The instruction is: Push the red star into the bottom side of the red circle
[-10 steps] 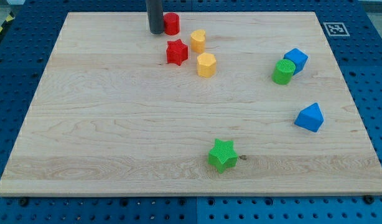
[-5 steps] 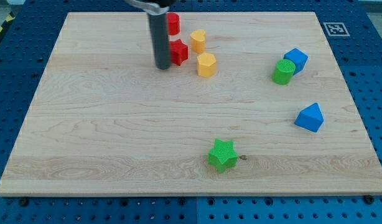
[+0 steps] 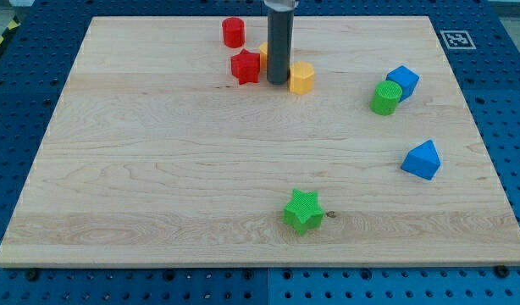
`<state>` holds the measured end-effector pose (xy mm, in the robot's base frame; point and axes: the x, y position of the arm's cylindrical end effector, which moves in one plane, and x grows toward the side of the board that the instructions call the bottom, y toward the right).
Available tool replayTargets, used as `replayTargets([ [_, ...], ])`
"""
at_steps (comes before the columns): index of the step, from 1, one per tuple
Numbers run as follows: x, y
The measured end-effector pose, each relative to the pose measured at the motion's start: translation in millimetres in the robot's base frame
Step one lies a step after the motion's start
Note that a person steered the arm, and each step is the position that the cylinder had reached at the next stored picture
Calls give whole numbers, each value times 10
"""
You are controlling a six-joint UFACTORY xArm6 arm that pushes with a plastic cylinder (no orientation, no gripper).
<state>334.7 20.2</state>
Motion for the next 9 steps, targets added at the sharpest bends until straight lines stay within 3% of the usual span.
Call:
replayTargets([
  [1,-126,-194],
  [3,347,-15],
  [4,276,-217],
  [5,-124,-332],
  [7,96,-316],
  [8,42,-566],
  [9,-274,-642],
])
